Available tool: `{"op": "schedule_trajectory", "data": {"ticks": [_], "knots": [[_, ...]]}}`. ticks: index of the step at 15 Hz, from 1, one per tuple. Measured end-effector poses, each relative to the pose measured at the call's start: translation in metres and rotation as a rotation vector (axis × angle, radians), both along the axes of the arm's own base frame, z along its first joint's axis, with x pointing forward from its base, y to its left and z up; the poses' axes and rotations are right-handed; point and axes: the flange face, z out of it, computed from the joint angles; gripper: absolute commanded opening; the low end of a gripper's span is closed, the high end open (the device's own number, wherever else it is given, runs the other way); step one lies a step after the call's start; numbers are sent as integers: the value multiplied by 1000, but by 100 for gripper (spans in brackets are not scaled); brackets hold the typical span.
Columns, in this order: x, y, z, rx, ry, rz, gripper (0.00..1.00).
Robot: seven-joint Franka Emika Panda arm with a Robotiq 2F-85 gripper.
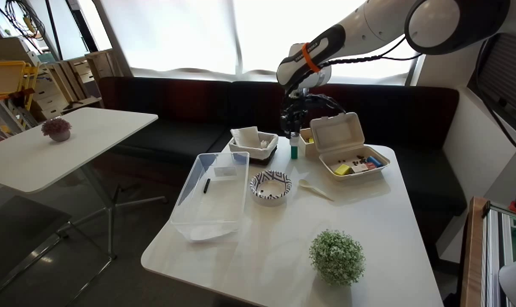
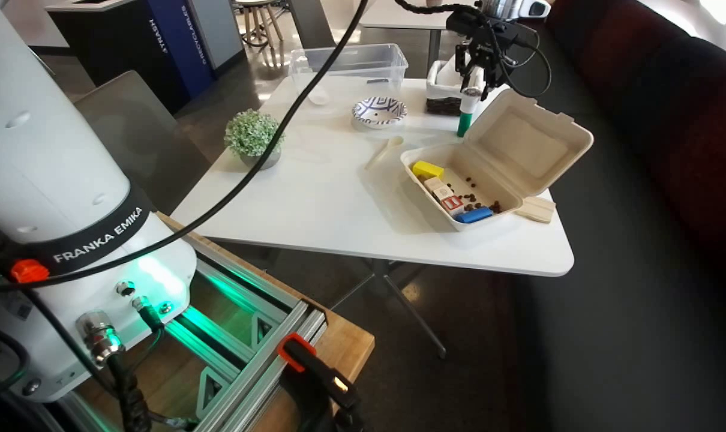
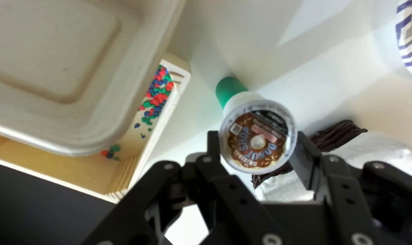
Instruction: Put the coffee pod on top of the green cylinder.
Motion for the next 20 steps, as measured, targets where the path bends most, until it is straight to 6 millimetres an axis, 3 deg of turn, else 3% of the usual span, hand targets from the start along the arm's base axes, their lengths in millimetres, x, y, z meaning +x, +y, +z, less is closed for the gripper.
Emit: {"op": "schedule_trajectory", "data": {"ticks": [9, 10, 14, 20], "knots": [[5, -1, -7, 7, 19, 6, 28], [6, -1, -7, 6, 17, 7, 75], [7, -1, -8, 8, 29, 10, 100], [9, -2, -2, 4, 30, 15, 100]]}}
